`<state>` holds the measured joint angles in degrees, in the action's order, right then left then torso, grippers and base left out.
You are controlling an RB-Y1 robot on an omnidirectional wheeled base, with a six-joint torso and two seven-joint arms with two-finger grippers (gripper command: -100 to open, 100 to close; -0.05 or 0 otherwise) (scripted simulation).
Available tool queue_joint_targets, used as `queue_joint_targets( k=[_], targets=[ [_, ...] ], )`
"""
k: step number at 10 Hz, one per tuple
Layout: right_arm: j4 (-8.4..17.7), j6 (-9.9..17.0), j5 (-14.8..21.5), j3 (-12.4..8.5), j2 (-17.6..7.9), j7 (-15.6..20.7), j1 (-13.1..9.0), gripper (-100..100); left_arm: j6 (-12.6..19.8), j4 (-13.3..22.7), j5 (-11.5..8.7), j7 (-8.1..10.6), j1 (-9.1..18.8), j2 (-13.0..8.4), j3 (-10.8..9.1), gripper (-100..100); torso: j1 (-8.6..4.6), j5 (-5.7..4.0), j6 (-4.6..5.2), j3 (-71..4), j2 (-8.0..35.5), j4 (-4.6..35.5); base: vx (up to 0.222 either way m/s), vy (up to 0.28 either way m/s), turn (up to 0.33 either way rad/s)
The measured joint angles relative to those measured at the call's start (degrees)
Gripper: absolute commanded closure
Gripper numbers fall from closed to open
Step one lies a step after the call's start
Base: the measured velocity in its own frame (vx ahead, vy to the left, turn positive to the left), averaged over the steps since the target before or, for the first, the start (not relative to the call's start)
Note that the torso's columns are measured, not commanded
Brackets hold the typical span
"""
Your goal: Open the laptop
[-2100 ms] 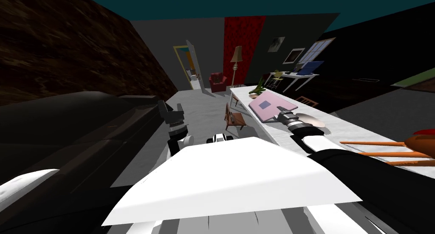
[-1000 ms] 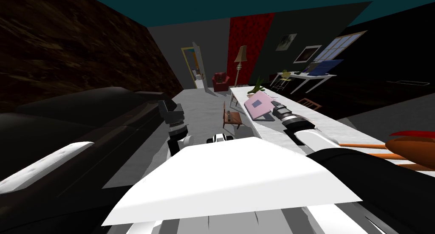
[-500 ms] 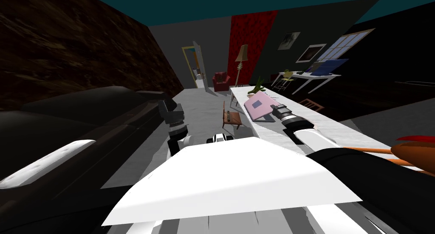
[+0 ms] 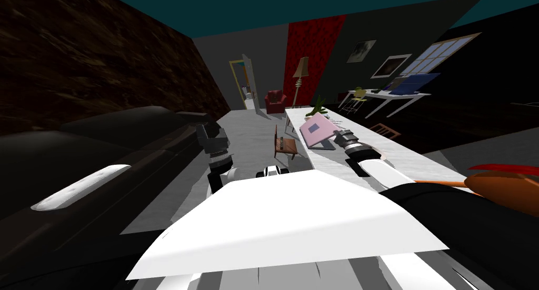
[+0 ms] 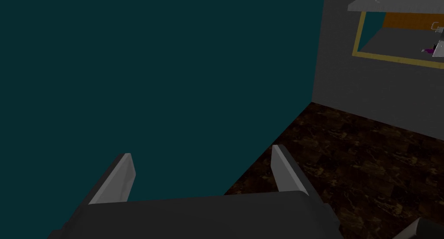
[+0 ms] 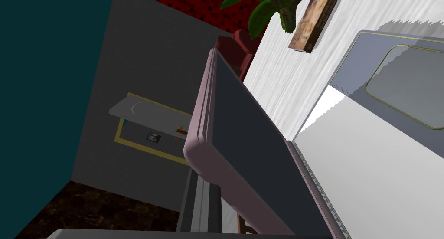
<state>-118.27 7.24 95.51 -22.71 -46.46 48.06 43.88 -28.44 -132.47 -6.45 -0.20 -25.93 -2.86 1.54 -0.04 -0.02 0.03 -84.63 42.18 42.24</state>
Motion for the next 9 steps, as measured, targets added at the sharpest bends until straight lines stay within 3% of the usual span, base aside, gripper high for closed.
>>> queue_joint_targets(
  k=[1,4,6,9],
  targets=[
    [0.0,-0.1,-0.1,0.1,0.0,-0.1,-0.2,-100,0.0,0.0,0.0,0.0,0.0,0.0,0.0,0,0.05,-0.01,0.07,0.0,-0.1,0.0,-0.024,-0.015,0.072],
    [1.4,1.4,0.9,2.1,1.0,0.5,-2.0,-100,0.0,0.0,0.0,0.0,0.0,0.0,0.01,0,-0.65,-0.56,0.04,-0.1,-0.3,-0.3,-0.028,-0.011,0.056],
    [2.7,3.5,3.0,4.2,0.0,-1.2,-1.7,-100,0.0,0.0,0.0,0.0,0.0,0.0,0.0,0,-0.7,-0.51,0.03,-0.1,-0.3,-0.3,-0.02,-0.012,0.02],
    [4.0,2.4,2.3,5.4,2.0,1.0,-3.4,-100,0.0,0.0,0.0,0.0,0.0,0.0,0.0,0,0.07,0.01,-0.05,0.1,0.1,0.0,-0.014,-0.018,0.049]
  ],
)
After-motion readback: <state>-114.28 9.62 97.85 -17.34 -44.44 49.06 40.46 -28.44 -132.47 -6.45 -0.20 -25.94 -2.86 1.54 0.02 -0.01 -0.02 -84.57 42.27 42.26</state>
